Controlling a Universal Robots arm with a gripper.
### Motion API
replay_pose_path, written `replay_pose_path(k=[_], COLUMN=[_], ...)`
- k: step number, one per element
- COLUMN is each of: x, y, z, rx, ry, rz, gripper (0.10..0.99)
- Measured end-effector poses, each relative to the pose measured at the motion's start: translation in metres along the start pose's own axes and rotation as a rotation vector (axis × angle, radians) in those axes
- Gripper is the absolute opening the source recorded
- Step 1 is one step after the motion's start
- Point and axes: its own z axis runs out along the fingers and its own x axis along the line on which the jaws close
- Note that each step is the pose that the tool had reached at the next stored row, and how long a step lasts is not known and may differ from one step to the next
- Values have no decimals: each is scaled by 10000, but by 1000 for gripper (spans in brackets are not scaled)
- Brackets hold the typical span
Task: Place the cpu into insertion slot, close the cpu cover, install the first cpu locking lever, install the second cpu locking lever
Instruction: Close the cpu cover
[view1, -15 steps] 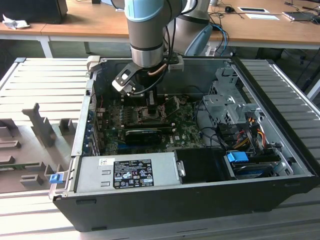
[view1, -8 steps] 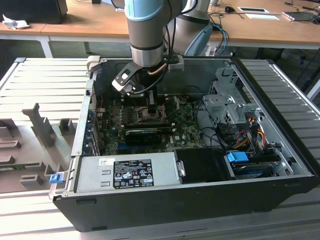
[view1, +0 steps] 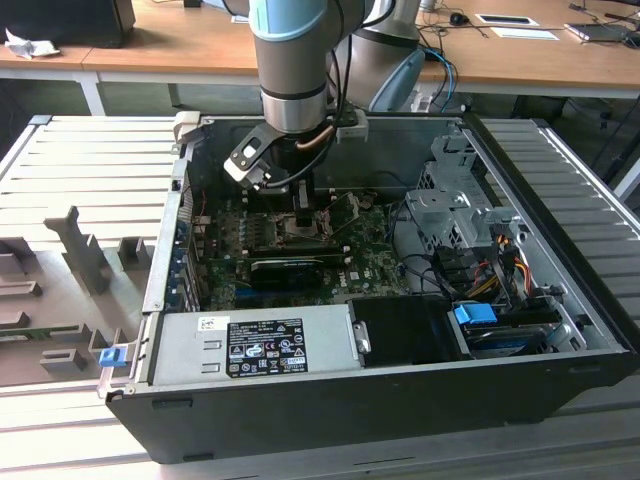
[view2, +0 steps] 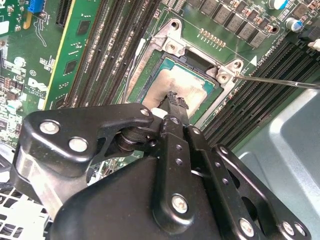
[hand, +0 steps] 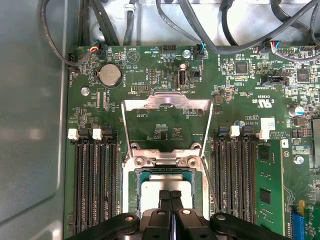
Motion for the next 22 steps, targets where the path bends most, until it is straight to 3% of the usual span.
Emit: replay_pose_path(k=[22], x=[0], y=[5], z=[-45], rx=[3], ry=[-4], rz=[50], gripper=[106])
